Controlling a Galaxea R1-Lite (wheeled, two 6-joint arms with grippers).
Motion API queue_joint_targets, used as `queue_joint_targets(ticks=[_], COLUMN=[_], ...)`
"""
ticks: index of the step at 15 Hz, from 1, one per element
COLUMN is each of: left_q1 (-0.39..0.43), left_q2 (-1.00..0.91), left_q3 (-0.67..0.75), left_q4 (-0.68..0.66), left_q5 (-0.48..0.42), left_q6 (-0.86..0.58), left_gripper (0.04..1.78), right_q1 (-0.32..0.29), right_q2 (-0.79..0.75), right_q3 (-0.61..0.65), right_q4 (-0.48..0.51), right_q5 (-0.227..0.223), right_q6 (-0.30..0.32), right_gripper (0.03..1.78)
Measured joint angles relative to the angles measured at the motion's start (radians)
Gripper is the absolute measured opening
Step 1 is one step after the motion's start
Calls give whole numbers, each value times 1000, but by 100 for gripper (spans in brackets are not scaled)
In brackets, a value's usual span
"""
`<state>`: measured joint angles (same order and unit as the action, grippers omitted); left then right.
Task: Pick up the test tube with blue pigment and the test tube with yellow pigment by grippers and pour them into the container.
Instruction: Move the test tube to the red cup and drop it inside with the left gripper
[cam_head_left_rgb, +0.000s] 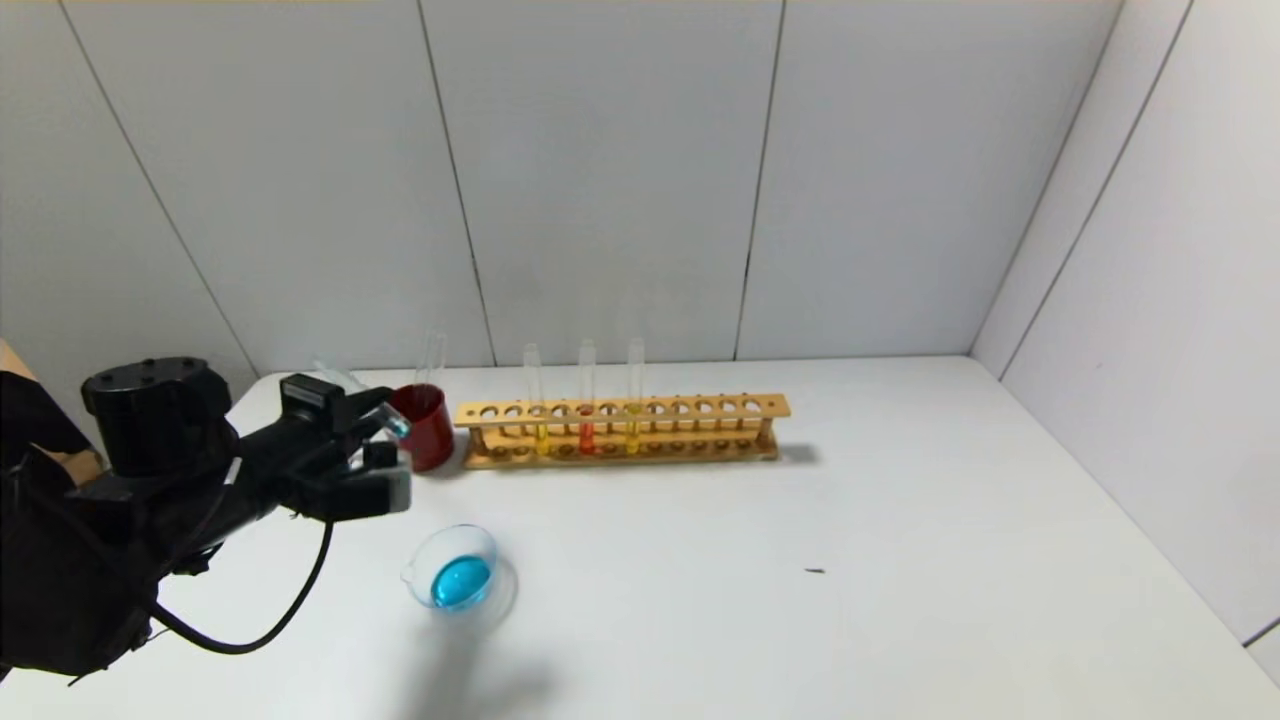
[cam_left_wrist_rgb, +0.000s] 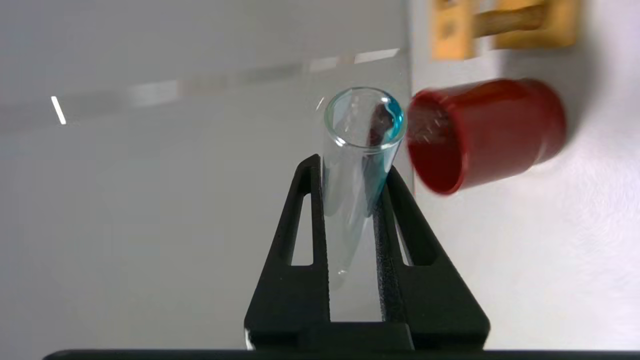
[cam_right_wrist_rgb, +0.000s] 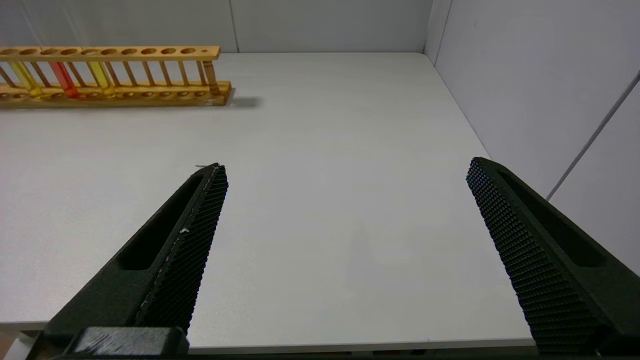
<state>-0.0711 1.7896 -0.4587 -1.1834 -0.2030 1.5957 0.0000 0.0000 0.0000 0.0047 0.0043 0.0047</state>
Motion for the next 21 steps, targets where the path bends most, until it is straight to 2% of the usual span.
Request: queue_joint_targets(ticks=[2,4,6,7,10,12,14,18,21], left_q1=[-56,-115,-135,-129,-111,-107,-103,-66,-27], left_q2=[-31,-48,-54,-56,-51,-51,-49,1,72], left_q3=[-19,-97,-197,-238,-321,-359,-372,-378,-378], left_q4=[-37,-43,-22,3,139,267,317,280,174], left_q5=[208,427,577,606,572,467,367,280,263], left_q6=[-283,-568,-814,-922,-1205,-1400,-1524,-1540,-1535], left_gripper=[31,31,31,31,31,31,31,31,31], right_q1=[0,0,0,0,0,0,0,0,0], right_q2=[0,0,0,0,0,0,0,0,0], right_q3=[0,0,0,0,0,0,0,0,0], right_q4=[0,0,0,0,0,0,0,0,0], right_q5=[0,0,0,0,0,0,0,0,0], right_q6=[0,0,0,0,0,0,0,0,0], right_gripper=[175,175,175,175,175,175,175,175,175])
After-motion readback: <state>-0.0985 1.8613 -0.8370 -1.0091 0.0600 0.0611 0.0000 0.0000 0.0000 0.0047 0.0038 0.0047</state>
